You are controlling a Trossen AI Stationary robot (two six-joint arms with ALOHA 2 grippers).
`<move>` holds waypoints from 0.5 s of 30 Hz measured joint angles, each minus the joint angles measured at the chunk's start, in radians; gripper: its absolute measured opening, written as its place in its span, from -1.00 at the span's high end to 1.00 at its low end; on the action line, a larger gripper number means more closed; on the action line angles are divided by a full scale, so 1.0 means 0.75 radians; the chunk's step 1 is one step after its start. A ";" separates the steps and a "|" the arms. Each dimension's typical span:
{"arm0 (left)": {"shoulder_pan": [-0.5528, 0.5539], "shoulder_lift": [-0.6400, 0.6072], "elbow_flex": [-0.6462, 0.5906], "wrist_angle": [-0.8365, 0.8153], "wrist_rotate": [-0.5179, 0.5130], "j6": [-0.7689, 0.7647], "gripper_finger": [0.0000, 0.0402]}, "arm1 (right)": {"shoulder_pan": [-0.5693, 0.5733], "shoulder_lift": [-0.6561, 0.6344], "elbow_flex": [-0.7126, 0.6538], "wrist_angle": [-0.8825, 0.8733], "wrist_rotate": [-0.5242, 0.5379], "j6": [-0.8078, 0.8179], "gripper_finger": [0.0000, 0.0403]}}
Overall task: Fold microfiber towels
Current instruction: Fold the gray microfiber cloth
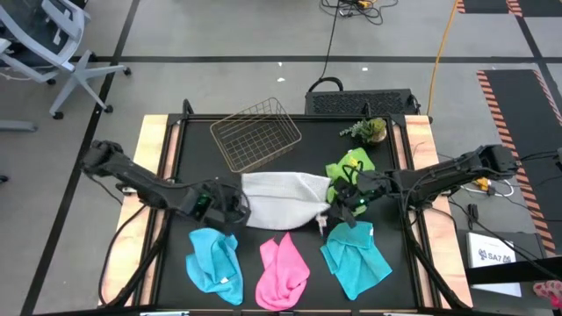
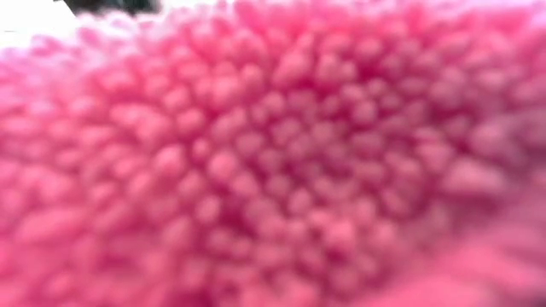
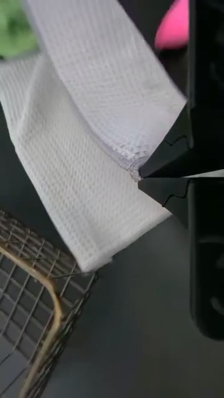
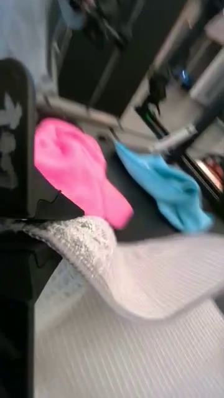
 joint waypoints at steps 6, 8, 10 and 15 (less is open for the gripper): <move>0.104 0.118 0.000 0.063 -0.060 0.108 1.00 | -0.080 0.000 0.000 -0.136 0.060 -0.090 1.00; 0.138 0.120 0.000 0.051 -0.097 0.133 1.00 | -0.103 0.000 0.000 -0.203 0.060 -0.111 1.00; 0.176 0.114 0.001 0.058 -0.151 0.154 1.00 | -0.124 0.000 0.000 -0.274 0.058 -0.143 1.00; 0.253 0.087 0.003 0.055 -0.209 0.256 1.00 | -0.190 0.000 -0.001 -0.342 0.061 -0.241 1.00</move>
